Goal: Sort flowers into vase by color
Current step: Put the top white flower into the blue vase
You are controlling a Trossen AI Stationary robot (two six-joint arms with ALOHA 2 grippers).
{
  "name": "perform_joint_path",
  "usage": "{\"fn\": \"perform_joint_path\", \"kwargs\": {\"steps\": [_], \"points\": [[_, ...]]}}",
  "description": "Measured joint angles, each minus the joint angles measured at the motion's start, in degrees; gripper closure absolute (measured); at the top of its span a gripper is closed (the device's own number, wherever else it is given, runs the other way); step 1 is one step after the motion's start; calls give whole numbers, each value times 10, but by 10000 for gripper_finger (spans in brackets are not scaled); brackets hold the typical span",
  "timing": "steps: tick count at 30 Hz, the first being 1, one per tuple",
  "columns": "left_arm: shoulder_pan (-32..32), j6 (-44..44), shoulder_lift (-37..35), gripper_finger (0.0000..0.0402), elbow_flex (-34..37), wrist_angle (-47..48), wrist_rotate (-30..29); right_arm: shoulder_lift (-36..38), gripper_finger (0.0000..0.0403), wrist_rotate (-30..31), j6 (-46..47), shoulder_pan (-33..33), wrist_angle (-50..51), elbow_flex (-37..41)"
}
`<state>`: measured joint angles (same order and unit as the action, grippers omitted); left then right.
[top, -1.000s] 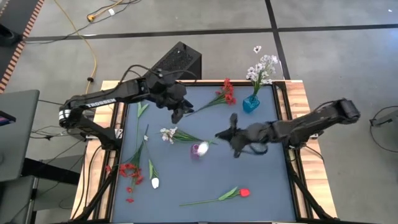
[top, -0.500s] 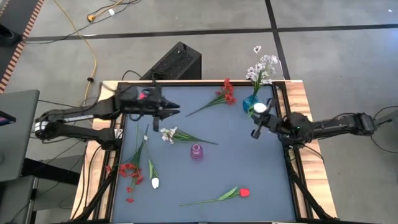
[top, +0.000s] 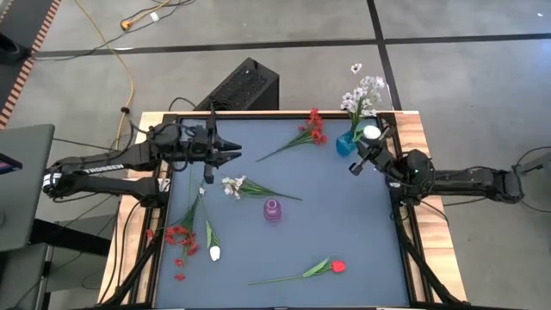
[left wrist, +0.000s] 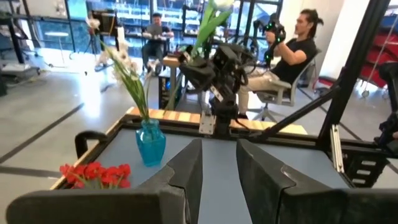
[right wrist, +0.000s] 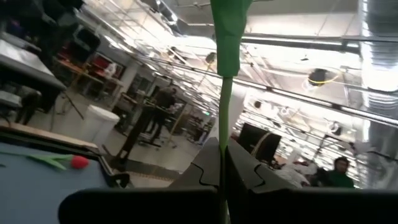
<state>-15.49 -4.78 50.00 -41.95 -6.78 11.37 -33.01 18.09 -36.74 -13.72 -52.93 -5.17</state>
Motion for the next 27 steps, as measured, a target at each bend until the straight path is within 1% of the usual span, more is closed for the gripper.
{"fn": "perform_joint_path", "kwargs": {"steps": [4, 8, 13, 19, 27], "points": [[0, 0, 19, 316, 0, 0, 1, -4, 376, -32, 29, -29, -1, 0], [0, 0, 36, 316, 0, -2, 2, -26, 376, -42, 41, -48, -17, 0], [0, 5, 44, 316, 0, 1, 7, -73, 376, -62, 42, -63, -84, 0], [0, 4, 44, 316, 0, 1, 22, -136, 376, -62, 35, -79, -124, 0], [0, 7, 44, 316, 0, 12, 29, -147, 376, -62, 38, -96, -136, 0]]}}
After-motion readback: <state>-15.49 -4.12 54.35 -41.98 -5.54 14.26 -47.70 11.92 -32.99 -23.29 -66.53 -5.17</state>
